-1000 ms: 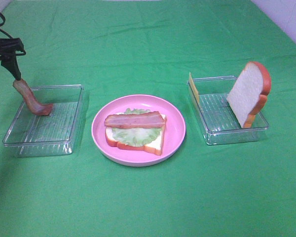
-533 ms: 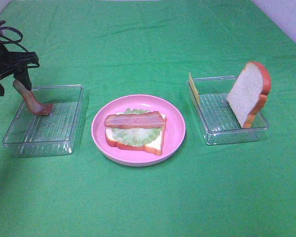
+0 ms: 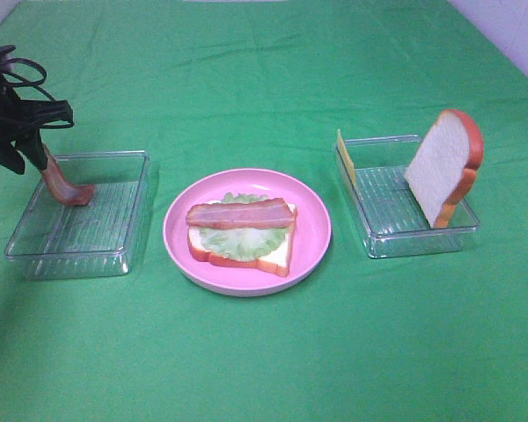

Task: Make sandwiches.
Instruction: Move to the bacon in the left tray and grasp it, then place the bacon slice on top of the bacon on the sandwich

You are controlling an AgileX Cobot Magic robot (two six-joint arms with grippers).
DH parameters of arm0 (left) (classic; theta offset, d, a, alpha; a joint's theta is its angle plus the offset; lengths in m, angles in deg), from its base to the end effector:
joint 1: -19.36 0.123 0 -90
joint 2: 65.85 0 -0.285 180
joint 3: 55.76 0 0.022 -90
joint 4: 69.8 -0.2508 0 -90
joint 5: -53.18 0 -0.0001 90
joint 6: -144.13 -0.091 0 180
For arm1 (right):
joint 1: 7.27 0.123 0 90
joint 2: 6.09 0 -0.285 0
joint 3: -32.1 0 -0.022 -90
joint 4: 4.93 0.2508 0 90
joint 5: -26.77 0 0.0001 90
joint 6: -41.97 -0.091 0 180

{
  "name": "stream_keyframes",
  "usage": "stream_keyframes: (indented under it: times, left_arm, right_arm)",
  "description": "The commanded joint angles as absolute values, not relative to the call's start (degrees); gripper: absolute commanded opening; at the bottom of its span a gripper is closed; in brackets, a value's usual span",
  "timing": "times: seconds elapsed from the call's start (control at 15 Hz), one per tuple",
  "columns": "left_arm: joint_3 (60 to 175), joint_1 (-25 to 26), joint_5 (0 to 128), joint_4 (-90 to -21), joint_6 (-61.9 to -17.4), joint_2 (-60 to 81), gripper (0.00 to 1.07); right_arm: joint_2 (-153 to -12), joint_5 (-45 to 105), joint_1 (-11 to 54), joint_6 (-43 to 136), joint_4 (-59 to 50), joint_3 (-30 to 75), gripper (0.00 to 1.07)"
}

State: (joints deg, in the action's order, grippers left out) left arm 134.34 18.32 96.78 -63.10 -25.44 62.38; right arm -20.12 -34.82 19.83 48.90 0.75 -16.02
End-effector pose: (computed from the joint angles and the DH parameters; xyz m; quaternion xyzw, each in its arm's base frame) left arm 0.4363 -0.0153 0.1620 -0.1159 0.9794 -0.0621 0.1530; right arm 0.0057 0.0118 0.2784 -0.2575 0.8423 0.1312 0.4549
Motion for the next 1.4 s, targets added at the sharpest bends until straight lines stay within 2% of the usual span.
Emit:
stream_keyframes:
  times: [0.07,0.6,1.0,1.2,1.4]
  left_arm:
    - [134.63,18.04,97.35,-62.76,-25.5,62.43,0.0]
    - [134.63,17.58,97.58,-62.76,-25.62,60.14,0.0]
    - [134.91,12.77,97.81,-61.9,-26.82,53.9,0.0]
    - [134.91,9.96,97.35,-58.0,-28.71,49.83,0.0]
    - [134.91,7.67,97.41,-47.46,-33.58,46.39,0.0]
  right_arm:
    - [-19.6,-34.08,19.66,49.19,0.46,-16.19,0.68]
    - [-19.6,-34.08,19.66,49.19,0.46,-16.19,0.68]
    - [-19.6,-34.08,19.66,49.19,0.46,-16.19,0.68]
    - [-19.6,-34.08,19.66,49.19,0.46,-16.19,0.68]
    - [-19.6,-34.08,19.66,49.19,0.46,-16.19,0.68]
